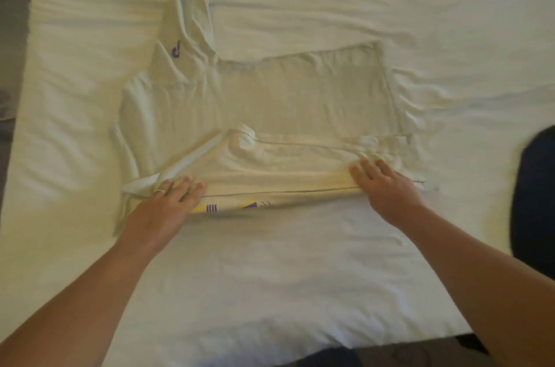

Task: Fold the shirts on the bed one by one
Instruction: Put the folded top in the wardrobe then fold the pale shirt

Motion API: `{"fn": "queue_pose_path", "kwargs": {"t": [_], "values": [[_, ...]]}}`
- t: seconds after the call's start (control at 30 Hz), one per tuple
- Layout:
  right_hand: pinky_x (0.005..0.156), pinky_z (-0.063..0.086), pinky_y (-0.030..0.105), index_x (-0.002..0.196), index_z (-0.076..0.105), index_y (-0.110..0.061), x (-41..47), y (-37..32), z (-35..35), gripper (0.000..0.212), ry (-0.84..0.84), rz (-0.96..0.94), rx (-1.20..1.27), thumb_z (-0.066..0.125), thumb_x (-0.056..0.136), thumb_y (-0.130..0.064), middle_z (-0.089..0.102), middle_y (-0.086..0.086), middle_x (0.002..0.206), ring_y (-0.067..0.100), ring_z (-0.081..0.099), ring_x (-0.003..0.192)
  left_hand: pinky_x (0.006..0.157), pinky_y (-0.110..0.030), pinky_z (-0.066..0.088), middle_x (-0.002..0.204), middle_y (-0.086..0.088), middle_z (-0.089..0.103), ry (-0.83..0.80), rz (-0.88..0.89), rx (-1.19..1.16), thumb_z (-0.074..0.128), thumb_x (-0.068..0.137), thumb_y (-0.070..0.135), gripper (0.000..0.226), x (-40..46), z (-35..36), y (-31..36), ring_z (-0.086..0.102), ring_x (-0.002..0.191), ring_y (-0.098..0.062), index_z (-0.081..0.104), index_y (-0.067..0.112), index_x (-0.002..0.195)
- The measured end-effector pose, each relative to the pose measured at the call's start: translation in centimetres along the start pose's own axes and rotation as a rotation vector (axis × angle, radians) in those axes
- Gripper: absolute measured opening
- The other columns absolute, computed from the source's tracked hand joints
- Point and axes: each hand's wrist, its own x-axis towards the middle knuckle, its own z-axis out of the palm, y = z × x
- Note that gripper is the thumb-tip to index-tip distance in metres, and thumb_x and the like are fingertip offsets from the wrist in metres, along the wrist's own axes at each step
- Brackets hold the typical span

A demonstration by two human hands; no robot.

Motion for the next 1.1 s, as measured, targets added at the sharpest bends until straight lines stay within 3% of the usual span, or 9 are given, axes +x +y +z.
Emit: {"fn": "queue_pose_path", "kwargs": {"t": [0.2,0.27,0.33,0.4,0.57,0.73,0.87,1.0,1.1], "values": [[0.059,0.060,0.053,0.132,0.064,-0.010,-5.1,-0.3,3.1,0.064,-0.217,-0.026,-0.023,0.062,0.068,-0.002,0.058,0.021,0.139,0.049,0.063,0.115,0.057,-0.052,0.061,0.136,-0.021,0.061,-0.198,0.017,-0.022,0.077,0.043,-0.021,0.107,-5.4,2.1,4.5,0.066,0.107,-0.051,0.052,0.014,0.140],[0.081,0.059,0.055,0.145,0.048,-0.021,-4.7,-0.4,3.2,0.069,-0.279,-0.016,0.029,0.053,0.076,-0.019,0.043,0.013,0.155,0.042,0.050,0.134,0.067,-0.055,0.061,0.141,-0.020,0.055,-0.266,0.007,-0.017,0.083,0.054,0.002,0.091,-5.4,2.3,5.2,0.062,0.114,-0.051,0.057,0.012,0.140],[0.103,0.048,0.050,0.148,0.039,-0.027,-3.9,-0.3,1.7,0.067,-0.313,-0.013,0.102,0.038,0.082,-0.037,0.033,0.006,0.161,0.035,0.041,0.141,0.071,-0.054,0.060,0.140,-0.014,0.055,-0.283,-0.032,-0.023,0.068,0.067,0.042,0.074,-4.7,1.8,5.1,0.063,0.112,-0.045,0.061,0.018,0.137],[0.098,0.048,0.038,0.135,0.053,-0.026,-2.4,0.0,-0.7,0.054,-0.329,0.016,0.150,0.039,0.087,-0.045,0.052,0.004,0.145,0.032,0.054,0.127,0.064,-0.047,0.058,0.123,-0.005,0.061,-0.246,-0.044,-0.036,0.048,0.072,0.055,0.062,-3.3,0.5,4.8,0.068,0.095,-0.036,0.066,0.025,0.123],[0.072,0.045,0.035,0.101,0.062,-0.019,3.6,1.5,-4.0,0.027,-0.235,0.057,0.146,0.043,0.095,-0.037,0.068,0.010,0.100,0.031,0.064,0.087,0.056,-0.033,0.043,0.087,0.000,0.067,-0.154,-0.014,-0.050,0.030,0.078,0.057,0.048,2.6,-3.1,4.0,0.068,0.079,-0.029,0.063,0.023,0.084],[0.078,0.048,0.038,0.117,0.058,-0.019,12.1,3.2,-4.8,0.025,-0.012,0.096,0.200,0.043,0.098,-0.023,0.065,0.008,0.113,0.033,0.064,0.098,0.048,-0.029,0.040,0.066,-0.005,0.058,0.118,-0.048,-0.127,0.047,0.085,0.036,0.031,11.0,-5.7,2.7,0.058,0.056,-0.031,0.062,0.011,0.074],[0.086,0.048,0.045,0.133,0.048,-0.019,17.7,5.0,-5.8,0.040,0.175,0.103,0.120,0.053,0.094,-0.014,0.051,0.011,0.132,0.036,0.055,0.113,0.055,-0.035,0.041,0.084,-0.009,0.060,0.213,-0.123,-0.127,0.061,0.089,0.021,0.015,17.3,-7.1,0.6,0.058,0.072,-0.034,0.064,0.006,0.088],[0.100,0.038,0.049,0.142,0.037,-0.025,21.2,7.3,-6.7,0.069,0.106,0.140,-0.003,0.074,0.083,-0.029,0.035,0.008,0.145,0.037,0.040,0.128,0.080,-0.046,0.044,0.116,-0.012,0.062,0.136,-0.143,-0.023,0.064,0.087,0.028,0.034,22.3,-7.6,-1.1,0.062,0.098,-0.039,0.061,0.013,0.118],[0.102,0.035,0.050,0.141,0.035,-0.031,22.6,8.0,-6.2,0.068,0.088,0.142,-0.053,0.072,0.085,-0.040,0.040,0.005,0.141,0.033,0.039,0.128,0.085,-0.047,0.042,0.118,-0.007,0.062,0.115,-0.175,0.048,0.066,0.087,0.032,0.034,24.5,-7.5,-1.3,0.057,0.109,-0.036,0.058,0.021,0.117]]}}
